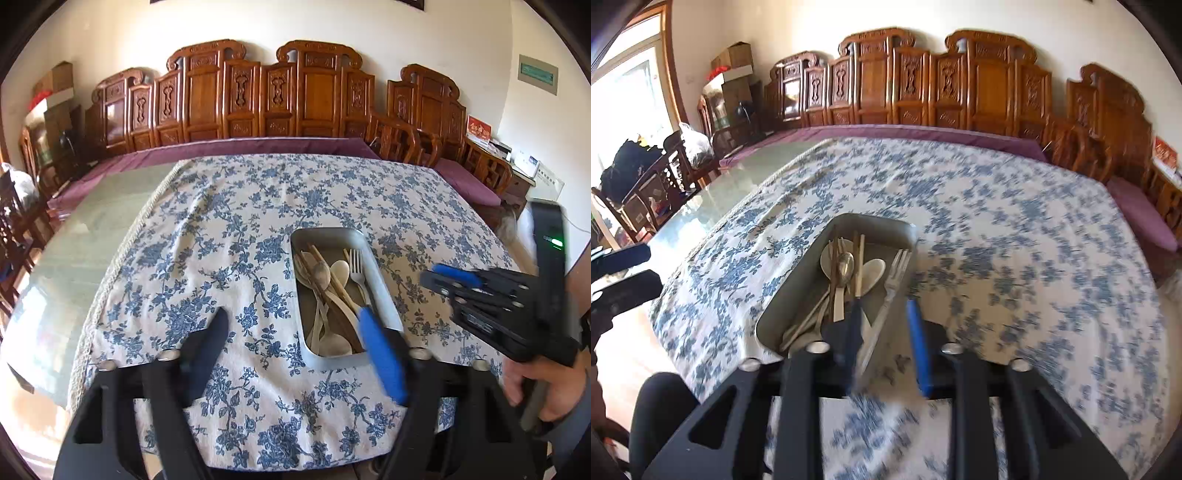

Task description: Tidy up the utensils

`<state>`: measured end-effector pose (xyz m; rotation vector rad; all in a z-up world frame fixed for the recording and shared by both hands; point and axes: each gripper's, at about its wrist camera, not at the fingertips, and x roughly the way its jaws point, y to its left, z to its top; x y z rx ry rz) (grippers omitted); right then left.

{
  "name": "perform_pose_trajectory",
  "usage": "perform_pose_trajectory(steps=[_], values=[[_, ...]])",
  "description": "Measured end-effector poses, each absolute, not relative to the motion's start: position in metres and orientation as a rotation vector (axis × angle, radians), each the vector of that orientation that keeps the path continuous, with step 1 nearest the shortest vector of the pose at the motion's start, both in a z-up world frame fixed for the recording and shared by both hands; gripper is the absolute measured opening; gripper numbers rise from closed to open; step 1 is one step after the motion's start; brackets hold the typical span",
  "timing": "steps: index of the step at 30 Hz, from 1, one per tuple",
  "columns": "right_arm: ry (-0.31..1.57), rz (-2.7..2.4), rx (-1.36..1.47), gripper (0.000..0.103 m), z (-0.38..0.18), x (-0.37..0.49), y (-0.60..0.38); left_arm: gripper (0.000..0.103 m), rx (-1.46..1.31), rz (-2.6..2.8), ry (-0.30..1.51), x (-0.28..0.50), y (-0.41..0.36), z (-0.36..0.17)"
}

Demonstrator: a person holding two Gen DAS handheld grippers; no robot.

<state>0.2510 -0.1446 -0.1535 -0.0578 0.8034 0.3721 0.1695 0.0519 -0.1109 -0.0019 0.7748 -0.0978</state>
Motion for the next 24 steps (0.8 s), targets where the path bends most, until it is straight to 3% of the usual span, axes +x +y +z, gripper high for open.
perform_pose_trajectory(steps=[1, 3, 5, 10, 24], values=[[0.786, 0.363, -0.063, 0.056, -0.148, 0.242, -0.149, 0.079, 0.001, -0.099, 0.767, 0.166, 0.050, -0.108], [0.748, 0.351, -0.068, 0.066, -0.138, 0.222, -0.160, 0.090, 0.009, -0.102, 0.758, 0.158, 0.045, -0.104], [0.733, 0.328, -0.062, 0.072, -0.132, 0.209, -0.167, 0.093, 0.021, -0.096, 0.754, 0.152, 0.041, -0.101], [0.671, 0.254, -0.040, 0.099, -0.116, 0.170, -0.184, 0.095, 0.006, -0.106, 0.766, 0.135, 0.037, -0.099], [0.556, 0.162, 0.011, 0.100, -0.064, 0.095, -0.214, 0.095, 0.034, -0.085, 0.681, 0.076, 0.020, -0.062]])
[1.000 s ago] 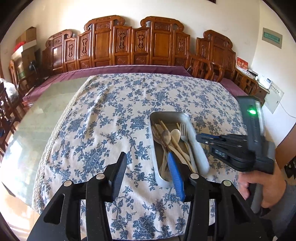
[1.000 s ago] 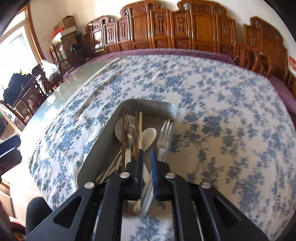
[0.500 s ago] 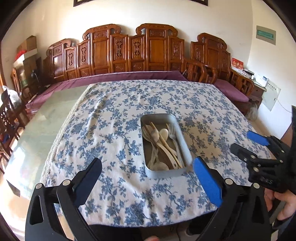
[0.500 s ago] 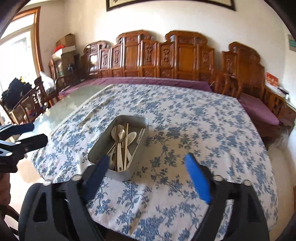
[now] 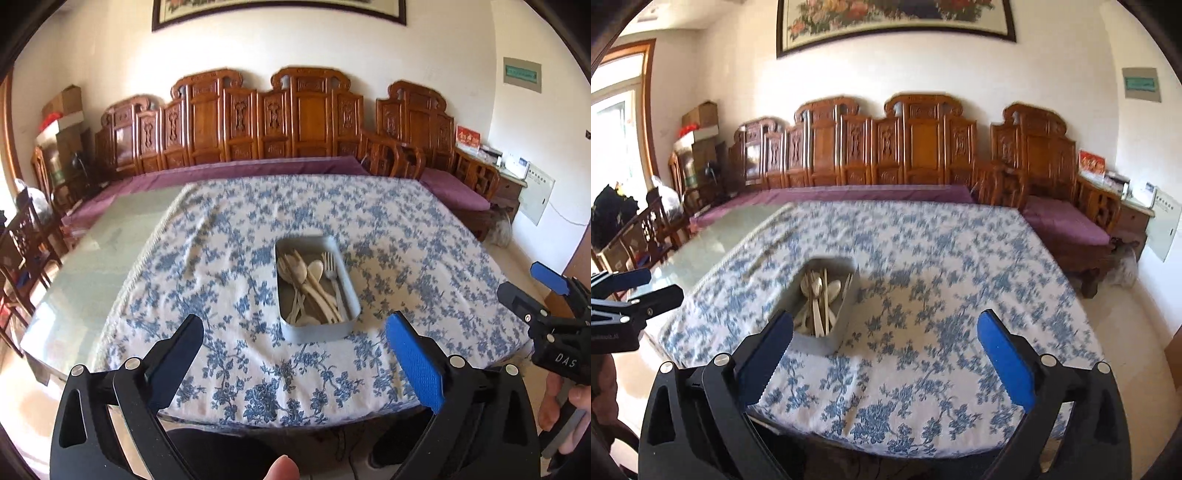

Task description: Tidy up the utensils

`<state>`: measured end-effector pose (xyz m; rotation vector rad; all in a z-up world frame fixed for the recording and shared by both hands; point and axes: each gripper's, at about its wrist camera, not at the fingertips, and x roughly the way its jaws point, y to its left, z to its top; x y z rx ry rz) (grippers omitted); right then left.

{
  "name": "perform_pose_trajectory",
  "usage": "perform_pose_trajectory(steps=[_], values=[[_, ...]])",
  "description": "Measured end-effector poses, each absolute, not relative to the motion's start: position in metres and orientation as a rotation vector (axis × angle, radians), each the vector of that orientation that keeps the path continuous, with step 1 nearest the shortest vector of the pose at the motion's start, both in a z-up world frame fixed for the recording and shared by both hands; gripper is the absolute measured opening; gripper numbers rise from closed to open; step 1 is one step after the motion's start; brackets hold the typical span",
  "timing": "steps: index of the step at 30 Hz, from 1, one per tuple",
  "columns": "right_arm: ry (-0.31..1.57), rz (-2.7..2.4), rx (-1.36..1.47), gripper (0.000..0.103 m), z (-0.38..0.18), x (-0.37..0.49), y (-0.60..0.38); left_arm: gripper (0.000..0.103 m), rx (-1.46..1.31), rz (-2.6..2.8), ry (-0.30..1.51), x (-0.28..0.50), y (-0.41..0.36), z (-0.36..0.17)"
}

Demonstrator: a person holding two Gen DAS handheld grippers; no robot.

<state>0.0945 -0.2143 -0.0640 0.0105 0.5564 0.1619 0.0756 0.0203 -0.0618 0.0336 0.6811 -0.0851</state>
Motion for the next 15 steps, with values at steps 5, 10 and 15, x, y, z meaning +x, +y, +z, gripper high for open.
perform_pose_trajectory(steps=[5, 10, 15], values=[[0.461, 0.142, -0.010, 0.100, -0.028, 0.070, -0.216, 0.095, 0.035, -0.095, 0.593, 0.050, 0.011, -0.026], [0.380, 0.121, -0.027, 0.100, 0.002, 0.047, -0.217, 0.095, 0.031, -0.090, 0.533, 0.030, 0.004, 0.000], [0.345, 0.116, -0.019, 0.100, 0.014, 0.032, -0.222, 0.095, 0.025, -0.086, 0.492, 0.019, 0.001, 0.013]])
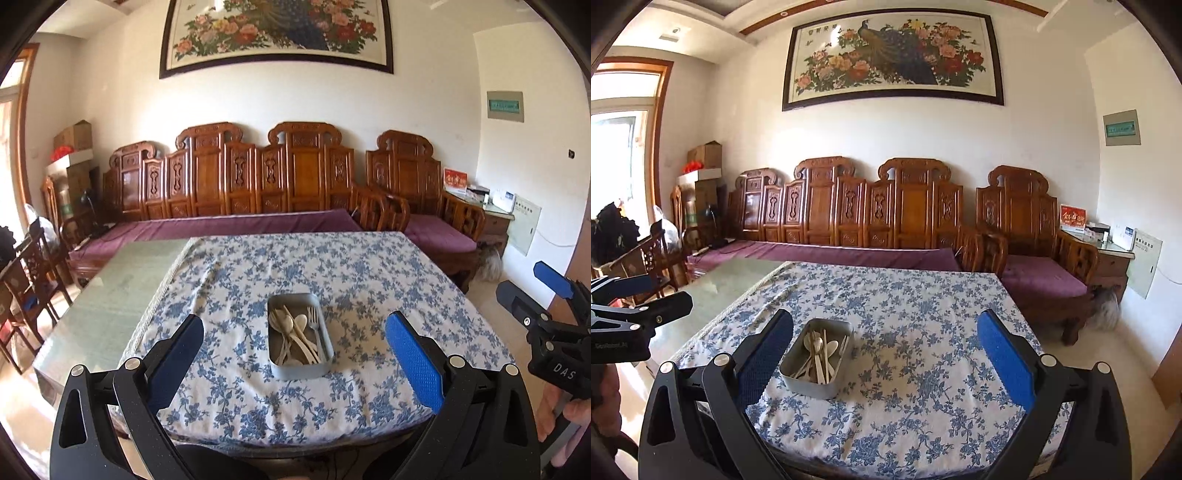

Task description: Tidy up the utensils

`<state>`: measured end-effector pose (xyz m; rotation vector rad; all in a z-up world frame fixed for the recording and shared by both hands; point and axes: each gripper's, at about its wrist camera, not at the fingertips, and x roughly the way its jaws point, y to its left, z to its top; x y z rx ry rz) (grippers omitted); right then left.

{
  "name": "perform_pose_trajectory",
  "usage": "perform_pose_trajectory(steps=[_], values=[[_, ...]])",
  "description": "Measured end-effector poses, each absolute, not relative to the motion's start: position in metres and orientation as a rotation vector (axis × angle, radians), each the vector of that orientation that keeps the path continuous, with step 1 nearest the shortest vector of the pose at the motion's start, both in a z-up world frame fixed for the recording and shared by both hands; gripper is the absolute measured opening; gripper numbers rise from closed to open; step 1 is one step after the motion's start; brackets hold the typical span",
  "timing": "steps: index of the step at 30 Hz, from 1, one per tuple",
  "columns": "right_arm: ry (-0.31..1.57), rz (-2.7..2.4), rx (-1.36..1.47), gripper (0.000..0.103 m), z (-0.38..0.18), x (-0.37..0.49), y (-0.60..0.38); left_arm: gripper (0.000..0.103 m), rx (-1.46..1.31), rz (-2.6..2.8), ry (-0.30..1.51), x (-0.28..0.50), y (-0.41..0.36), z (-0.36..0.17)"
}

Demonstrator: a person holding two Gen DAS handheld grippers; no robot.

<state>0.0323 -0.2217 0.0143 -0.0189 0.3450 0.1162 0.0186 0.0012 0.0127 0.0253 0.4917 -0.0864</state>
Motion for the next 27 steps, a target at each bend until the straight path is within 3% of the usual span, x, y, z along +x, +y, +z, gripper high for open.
perform_pose_trajectory(steps=[27], values=[[0.336, 0.124, 0.013, 0.100, 0.020, 0.025, -0.223, 0.095, 0.031, -0.072, 0.463, 0.006, -0.001, 0.016]])
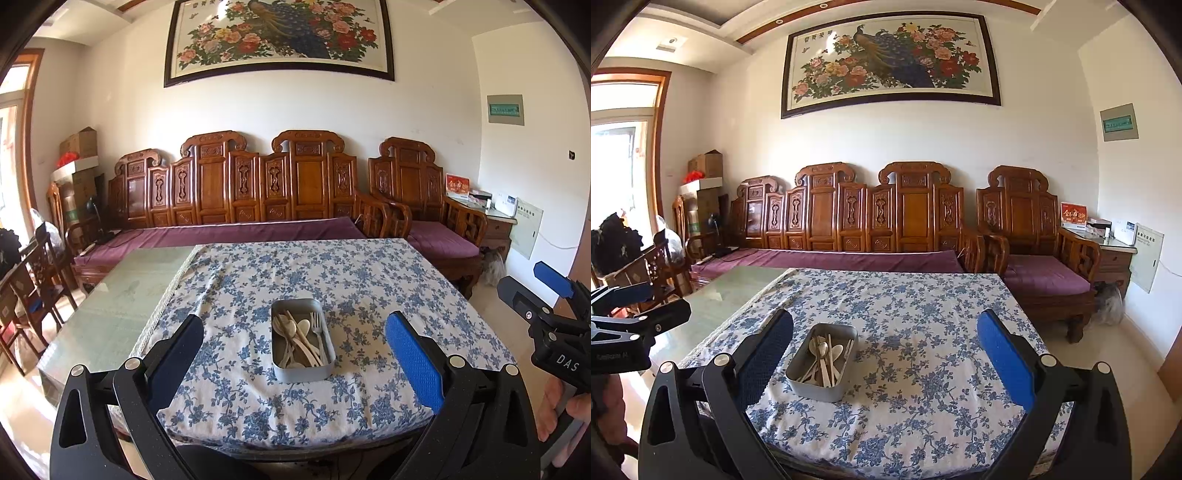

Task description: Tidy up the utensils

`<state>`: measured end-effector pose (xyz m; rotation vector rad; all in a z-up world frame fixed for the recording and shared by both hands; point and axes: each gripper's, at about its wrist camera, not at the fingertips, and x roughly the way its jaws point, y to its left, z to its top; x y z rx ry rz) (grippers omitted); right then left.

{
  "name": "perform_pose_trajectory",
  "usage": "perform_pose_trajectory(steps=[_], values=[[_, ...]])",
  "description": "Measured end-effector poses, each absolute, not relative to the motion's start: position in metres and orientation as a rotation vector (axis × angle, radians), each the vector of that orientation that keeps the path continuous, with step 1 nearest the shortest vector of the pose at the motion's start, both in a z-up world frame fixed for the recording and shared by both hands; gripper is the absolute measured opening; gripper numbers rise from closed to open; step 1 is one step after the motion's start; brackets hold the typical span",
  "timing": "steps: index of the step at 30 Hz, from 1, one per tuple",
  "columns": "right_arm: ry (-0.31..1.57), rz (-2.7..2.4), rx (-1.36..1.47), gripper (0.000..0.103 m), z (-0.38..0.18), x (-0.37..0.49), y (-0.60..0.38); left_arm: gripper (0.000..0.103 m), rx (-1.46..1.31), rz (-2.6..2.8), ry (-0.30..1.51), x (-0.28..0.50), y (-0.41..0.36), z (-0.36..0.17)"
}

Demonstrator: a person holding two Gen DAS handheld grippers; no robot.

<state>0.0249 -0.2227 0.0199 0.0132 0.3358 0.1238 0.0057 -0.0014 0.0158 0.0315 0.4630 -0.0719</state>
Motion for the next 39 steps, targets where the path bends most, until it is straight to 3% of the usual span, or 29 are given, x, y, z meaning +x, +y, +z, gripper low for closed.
perform_pose_trajectory(steps=[39], values=[[0.335, 0.125, 0.014, 0.100, 0.0196, 0.0237, -0.2228, 0.095, 0.027, -0.073, 0.454, 0.0059, -0.0009, 0.0148]])
